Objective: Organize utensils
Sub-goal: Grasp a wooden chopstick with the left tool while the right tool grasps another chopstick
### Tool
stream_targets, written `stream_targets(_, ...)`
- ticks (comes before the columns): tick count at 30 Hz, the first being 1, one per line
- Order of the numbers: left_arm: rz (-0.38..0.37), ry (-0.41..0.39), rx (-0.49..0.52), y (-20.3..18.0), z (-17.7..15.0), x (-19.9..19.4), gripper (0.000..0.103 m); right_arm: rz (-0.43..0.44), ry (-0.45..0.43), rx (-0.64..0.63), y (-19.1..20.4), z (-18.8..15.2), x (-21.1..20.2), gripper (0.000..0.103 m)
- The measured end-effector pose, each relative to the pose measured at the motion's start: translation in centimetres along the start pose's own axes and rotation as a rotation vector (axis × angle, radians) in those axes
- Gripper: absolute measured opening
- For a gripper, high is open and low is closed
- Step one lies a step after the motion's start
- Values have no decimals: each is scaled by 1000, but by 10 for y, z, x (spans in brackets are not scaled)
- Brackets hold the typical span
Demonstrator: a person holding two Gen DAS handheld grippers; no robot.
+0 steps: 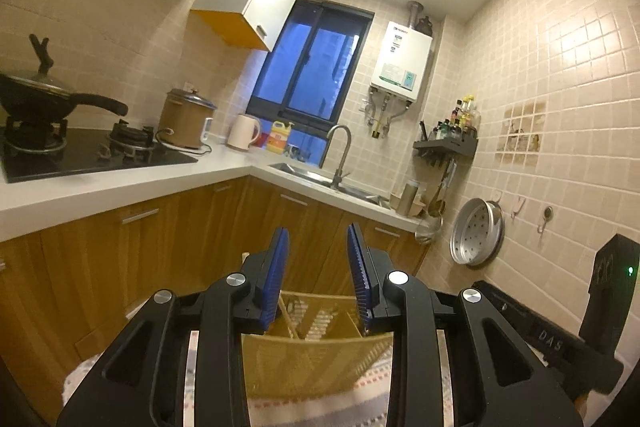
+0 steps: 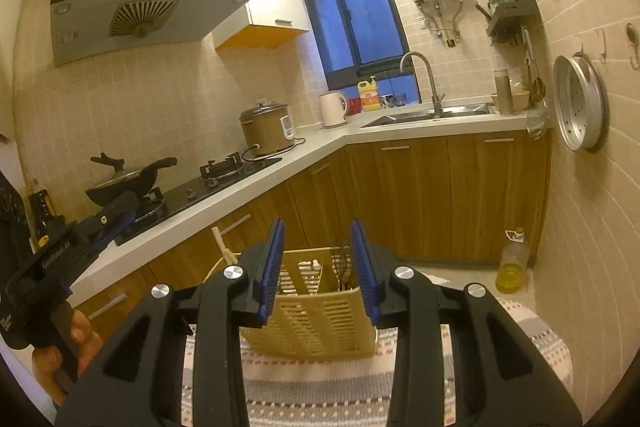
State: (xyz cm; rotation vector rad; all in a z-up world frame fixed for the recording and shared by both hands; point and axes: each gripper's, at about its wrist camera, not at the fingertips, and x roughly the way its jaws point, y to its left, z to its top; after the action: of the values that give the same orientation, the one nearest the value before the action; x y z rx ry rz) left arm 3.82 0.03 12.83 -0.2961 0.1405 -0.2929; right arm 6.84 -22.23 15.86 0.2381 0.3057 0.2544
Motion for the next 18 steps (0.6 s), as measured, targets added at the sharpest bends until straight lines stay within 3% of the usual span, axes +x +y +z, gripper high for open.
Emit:
stream_targets(4,-9,92,2,-4,-5,-13,33,-62,109,-16,5,-6,-13,32)
stream_targets(10,-63,438,-11,-2,-46,3,33,-104,418,-45,5,-41,-1,32)
stream_targets(18,-137,806,-130,15,-113,28,33,-136,660,-100,0,-89,10,31)
